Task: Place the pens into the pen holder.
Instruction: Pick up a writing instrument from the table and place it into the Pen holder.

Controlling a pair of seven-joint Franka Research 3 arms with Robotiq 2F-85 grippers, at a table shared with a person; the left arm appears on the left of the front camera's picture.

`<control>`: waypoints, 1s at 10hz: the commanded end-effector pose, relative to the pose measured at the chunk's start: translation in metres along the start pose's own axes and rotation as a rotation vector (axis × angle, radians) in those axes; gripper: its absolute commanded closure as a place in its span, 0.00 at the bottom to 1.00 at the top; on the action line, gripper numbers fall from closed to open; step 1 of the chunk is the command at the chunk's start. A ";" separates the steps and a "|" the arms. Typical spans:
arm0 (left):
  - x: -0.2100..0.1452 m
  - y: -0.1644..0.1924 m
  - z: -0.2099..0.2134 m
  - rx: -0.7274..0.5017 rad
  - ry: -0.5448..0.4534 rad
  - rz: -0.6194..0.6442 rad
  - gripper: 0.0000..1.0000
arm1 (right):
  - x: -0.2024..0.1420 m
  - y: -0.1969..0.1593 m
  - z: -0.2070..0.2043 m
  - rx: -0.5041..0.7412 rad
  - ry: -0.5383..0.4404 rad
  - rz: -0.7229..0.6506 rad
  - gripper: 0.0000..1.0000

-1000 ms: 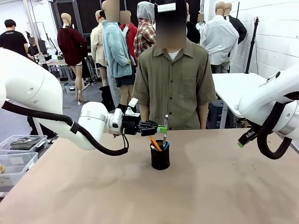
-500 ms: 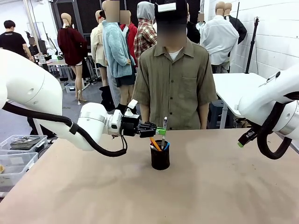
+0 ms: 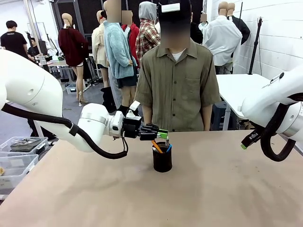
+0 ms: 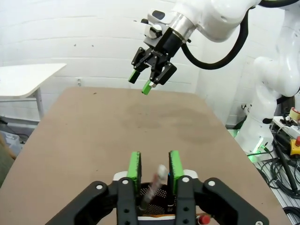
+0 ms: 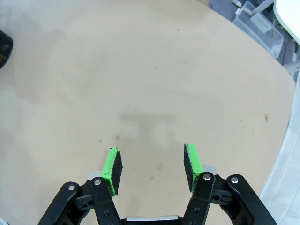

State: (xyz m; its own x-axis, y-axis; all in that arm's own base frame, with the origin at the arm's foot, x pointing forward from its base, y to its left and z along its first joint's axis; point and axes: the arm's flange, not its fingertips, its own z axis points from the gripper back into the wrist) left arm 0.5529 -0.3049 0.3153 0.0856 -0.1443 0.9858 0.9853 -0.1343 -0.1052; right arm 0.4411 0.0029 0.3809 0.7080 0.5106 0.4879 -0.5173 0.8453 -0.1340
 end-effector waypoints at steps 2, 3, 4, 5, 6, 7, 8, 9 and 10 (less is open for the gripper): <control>0.016 -0.007 0.013 0.019 -0.022 -0.022 0.40 | -0.002 -0.001 -0.001 0.001 -0.021 0.004 0.33; 0.027 -0.013 0.024 0.038 -0.041 -0.054 0.40 | -0.002 -0.001 -0.001 0.001 -0.021 0.004 0.33; 0.041 -0.021 0.035 0.069 -0.049 -0.078 0.40 | -0.002 -0.001 -0.001 0.001 -0.021 0.004 0.33; 0.056 -0.028 0.050 0.103 -0.036 -0.069 0.40 | -0.002 -0.001 -0.001 0.001 -0.021 0.004 0.33; 0.070 -0.038 0.067 0.150 -0.002 -0.107 0.40 | -0.002 -0.001 -0.001 0.001 -0.021 0.004 0.33; 0.085 -0.052 0.087 0.196 0.043 -0.097 0.40 | -0.002 -0.001 -0.001 0.001 -0.021 0.004 0.33; 0.099 -0.072 0.110 0.253 0.090 -0.102 0.40 | -0.002 -0.001 -0.001 0.001 -0.021 0.004 0.33; 0.107 -0.088 0.126 0.294 0.164 -0.033 0.40 | -0.002 -0.001 -0.001 0.001 -0.021 0.004 0.33; 0.112 -0.098 0.143 0.353 0.263 0.061 0.40 | -0.002 -0.001 -0.001 0.001 -0.021 0.004 0.33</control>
State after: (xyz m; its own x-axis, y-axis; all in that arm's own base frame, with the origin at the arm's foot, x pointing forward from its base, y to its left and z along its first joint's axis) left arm 0.5030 -0.1723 0.4487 0.0313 -0.2987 0.9538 0.9864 0.1630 0.0186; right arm 0.4411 0.0024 0.3809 0.7084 0.5097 0.4882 -0.5164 0.8458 -0.1338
